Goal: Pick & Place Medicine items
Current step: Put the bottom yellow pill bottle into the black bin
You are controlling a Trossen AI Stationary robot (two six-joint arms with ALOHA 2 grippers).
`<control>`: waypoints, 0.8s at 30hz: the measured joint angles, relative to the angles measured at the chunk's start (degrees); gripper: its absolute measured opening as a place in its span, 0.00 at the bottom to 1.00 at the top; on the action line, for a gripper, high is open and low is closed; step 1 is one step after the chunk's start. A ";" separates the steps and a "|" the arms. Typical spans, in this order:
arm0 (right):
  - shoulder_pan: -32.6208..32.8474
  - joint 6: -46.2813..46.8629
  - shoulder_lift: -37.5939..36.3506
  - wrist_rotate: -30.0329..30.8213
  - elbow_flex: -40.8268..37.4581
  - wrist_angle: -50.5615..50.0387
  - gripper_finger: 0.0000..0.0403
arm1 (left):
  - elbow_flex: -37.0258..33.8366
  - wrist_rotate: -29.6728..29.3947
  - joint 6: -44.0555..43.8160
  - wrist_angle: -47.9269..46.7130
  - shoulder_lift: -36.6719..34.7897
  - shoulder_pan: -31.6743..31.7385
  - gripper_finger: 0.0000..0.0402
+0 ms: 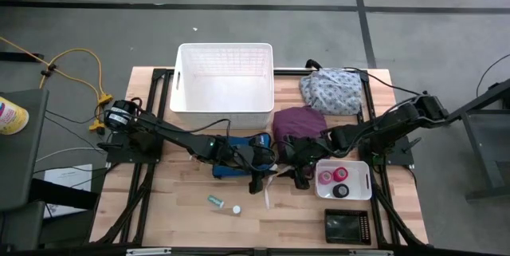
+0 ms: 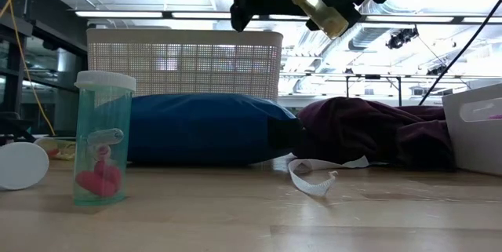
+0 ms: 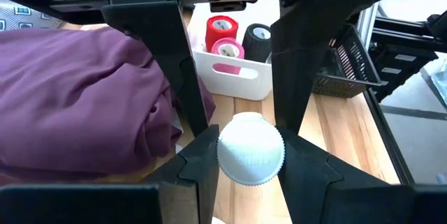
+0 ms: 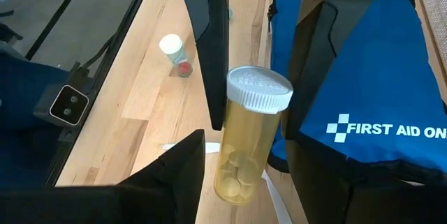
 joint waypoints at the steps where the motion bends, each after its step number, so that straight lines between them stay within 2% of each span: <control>1: 0.00 -0.02 0.00 0.00 0.00 0.00 0.46 | 0.00 -0.02 0.05 0.00 0.00 0.01 0.30; 19: -0.02 0.85 0.00 -0.06 0.02 1.32 0.46 | 0.00 -0.08 0.74 -0.02 0.00 0.00 0.30; 24: -0.02 1.22 0.00 -0.04 0.02 1.29 0.40 | 0.00 -0.08 0.72 -0.02 0.00 0.00 0.30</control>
